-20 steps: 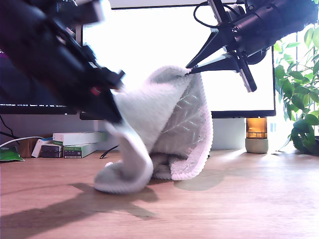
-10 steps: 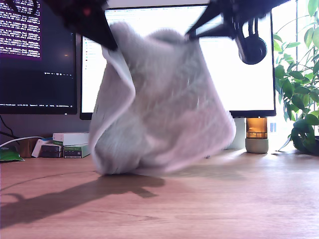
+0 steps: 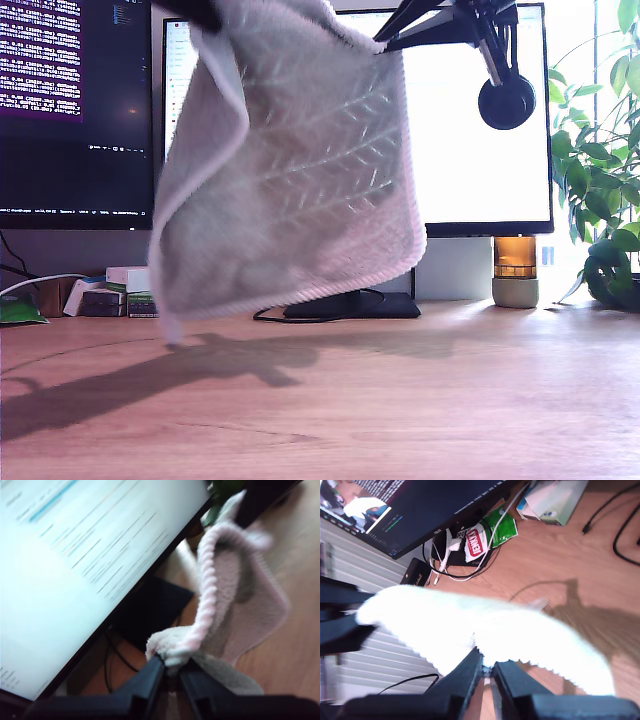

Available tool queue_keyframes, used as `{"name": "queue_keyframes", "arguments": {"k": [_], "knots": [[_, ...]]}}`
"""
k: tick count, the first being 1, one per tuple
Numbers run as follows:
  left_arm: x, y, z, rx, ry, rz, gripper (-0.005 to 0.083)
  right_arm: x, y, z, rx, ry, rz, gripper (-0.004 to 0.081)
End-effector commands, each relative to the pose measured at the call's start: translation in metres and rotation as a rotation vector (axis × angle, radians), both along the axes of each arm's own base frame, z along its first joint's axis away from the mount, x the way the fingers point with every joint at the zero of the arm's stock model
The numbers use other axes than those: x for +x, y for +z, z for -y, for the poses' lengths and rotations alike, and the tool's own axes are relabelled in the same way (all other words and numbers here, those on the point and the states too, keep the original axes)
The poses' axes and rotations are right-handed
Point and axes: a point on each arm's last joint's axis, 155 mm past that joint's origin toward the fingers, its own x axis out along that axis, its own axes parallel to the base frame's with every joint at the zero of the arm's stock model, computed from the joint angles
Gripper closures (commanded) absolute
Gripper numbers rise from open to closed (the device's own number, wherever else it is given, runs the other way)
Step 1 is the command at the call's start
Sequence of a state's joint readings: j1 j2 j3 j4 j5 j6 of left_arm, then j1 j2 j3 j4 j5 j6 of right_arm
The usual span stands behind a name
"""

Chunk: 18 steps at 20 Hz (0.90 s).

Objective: Fold the tea towel to a neat square and place it to the right

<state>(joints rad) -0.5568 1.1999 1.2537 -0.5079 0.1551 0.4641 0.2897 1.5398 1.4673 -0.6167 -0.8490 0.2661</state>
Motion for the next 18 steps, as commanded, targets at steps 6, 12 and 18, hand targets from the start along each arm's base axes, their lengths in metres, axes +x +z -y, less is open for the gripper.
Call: {"name": "queue_keyframes", "arguments": {"k": [6, 12, 18], "knots": [[-0.018, -0.040, -0.002, 0.009, -0.002, -0.252, 0.0553, 0.000, 0.016, -0.007, 0.009, 0.005, 0.060, 0.0781], [-0.027, -0.101, 0.033, 0.022, -0.096, -0.506, 0.0553, 0.000, 0.029, -0.011, 0.021, 0.004, 0.077, 0.0781], [-0.032, -0.123, 0.048, 0.017, -0.092, -0.607, 0.0498, 0.003, 0.029, -0.013, -0.002, -0.017, 0.096, 0.0780]]}}
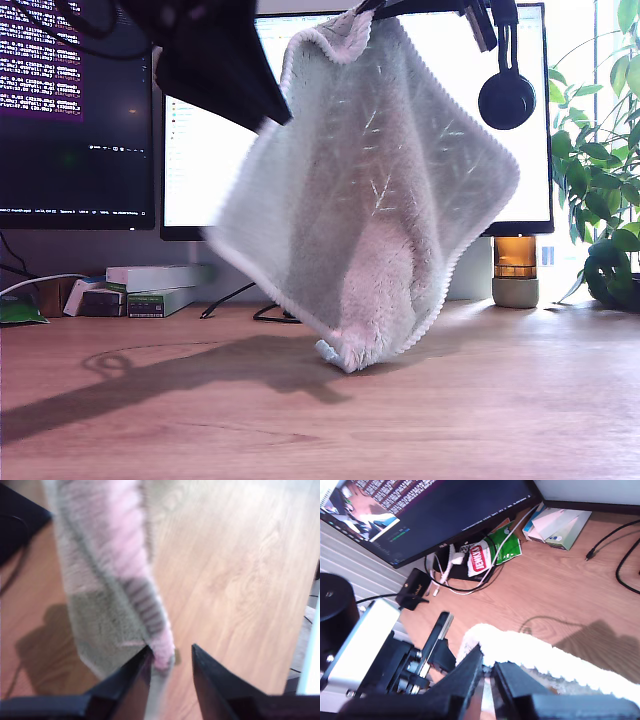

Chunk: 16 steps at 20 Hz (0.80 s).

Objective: Fold the tea towel to a neat square and place it to the right

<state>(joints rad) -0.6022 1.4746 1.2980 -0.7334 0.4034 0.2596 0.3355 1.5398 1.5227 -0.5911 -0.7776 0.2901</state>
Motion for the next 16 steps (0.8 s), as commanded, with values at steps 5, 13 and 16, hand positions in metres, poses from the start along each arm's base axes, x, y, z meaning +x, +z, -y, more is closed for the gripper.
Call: {"name": "queue_keyframes", "arguments": {"k": [5, 13, 16], "knots": [[0.002, -0.022, -0.011, 0.041, 0.066, -0.038, 0.0497, 0.000, 0.009, -0.001, 0.007, 0.000, 0.033, 0.0780], [-0.003, -0.055, -0.005, 0.043, 0.152, -0.044, 0.0501, 0.003, 0.008, 0.001, -0.004, -0.019, 0.040, 0.0780], [-0.004, -0.053, -0.006, 0.021, 0.176, 0.026, 0.0512, 0.003, 0.008, 0.001, -0.005, -0.019, 0.040, 0.0781]]}}
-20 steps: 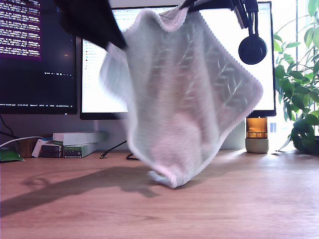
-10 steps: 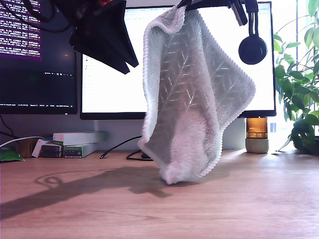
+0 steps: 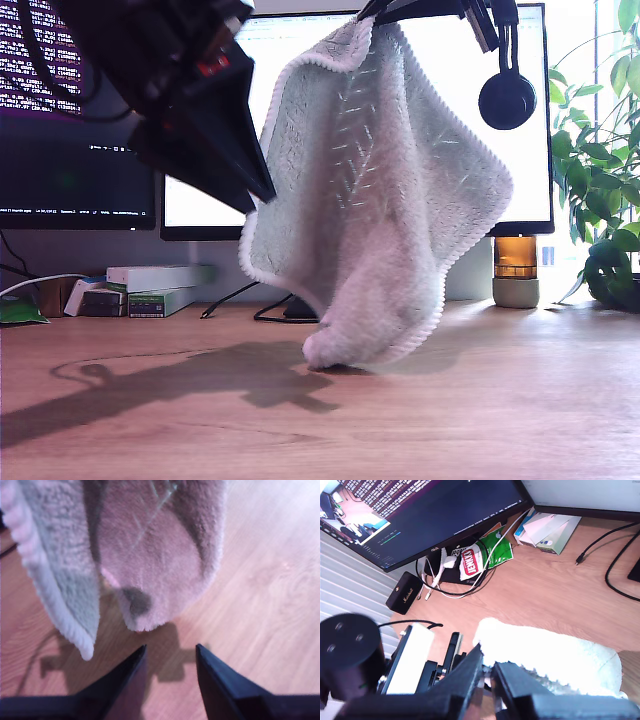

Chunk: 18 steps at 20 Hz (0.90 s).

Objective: Fold the tea towel to a neat square and place it to the right

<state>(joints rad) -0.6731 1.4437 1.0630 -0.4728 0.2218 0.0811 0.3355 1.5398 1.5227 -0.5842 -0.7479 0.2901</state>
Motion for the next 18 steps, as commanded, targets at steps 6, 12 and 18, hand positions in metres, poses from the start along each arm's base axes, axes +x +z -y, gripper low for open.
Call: {"name": "queue_keyframes", "arguments": {"k": [6, 12, 18], "knots": [[-0.015, 0.047, -0.037, -0.158, 0.067, 0.282, 0.0523, -0.002, 0.008, -0.001, 0.008, 0.006, 0.025, 0.0780], [-0.012, 0.024, -0.045, -0.250, 0.102, 0.394, 0.0459, -0.003, 0.006, -0.001, 0.001, 0.010, 0.020, 0.0780], [0.015, 0.007, -0.046, -0.277, 0.142, 0.453, 0.0416, -0.003, 0.006, -0.001, 0.001, 0.009, 0.022, 0.0780]]}}
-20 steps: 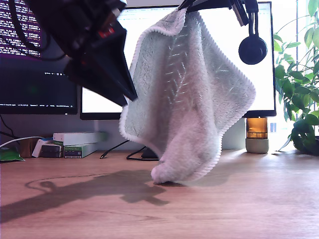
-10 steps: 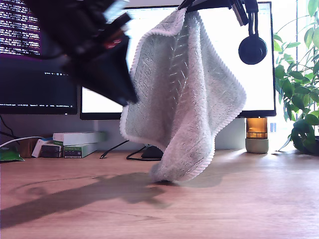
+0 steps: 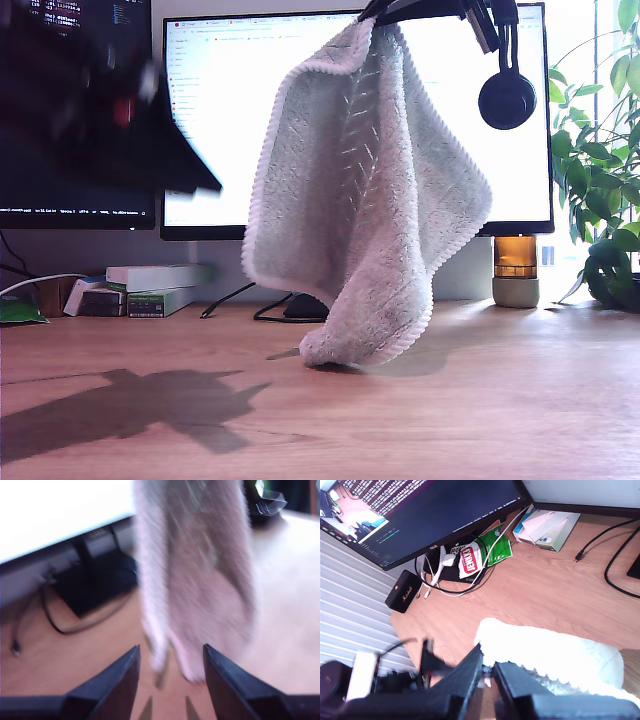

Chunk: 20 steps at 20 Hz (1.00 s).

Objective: Fold the tea towel to a neat square and place it to the right

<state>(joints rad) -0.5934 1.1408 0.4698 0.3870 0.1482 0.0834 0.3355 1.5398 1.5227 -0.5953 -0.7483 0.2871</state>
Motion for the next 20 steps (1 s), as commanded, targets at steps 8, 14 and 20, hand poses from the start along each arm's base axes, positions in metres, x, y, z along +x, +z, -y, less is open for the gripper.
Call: {"name": "queue_keyframes", "arguments": {"k": [8, 14, 20], "knots": [[0.031, -0.046, 0.016, -0.019, 0.013, -0.022, 0.0416, -0.002, 0.008, -0.001, 0.006, 0.008, 0.029, 0.0780], [0.038, -0.057, 0.020, -0.028, 0.012, -0.019, 0.0417, -0.002, 0.008, -0.001, 0.006, 0.008, 0.030, 0.0780], [0.045, -0.052, 0.024, -0.042, 0.011, 0.000, 0.0437, -0.002, 0.008, -0.001, 0.006, 0.008, 0.029, 0.0780]]}}
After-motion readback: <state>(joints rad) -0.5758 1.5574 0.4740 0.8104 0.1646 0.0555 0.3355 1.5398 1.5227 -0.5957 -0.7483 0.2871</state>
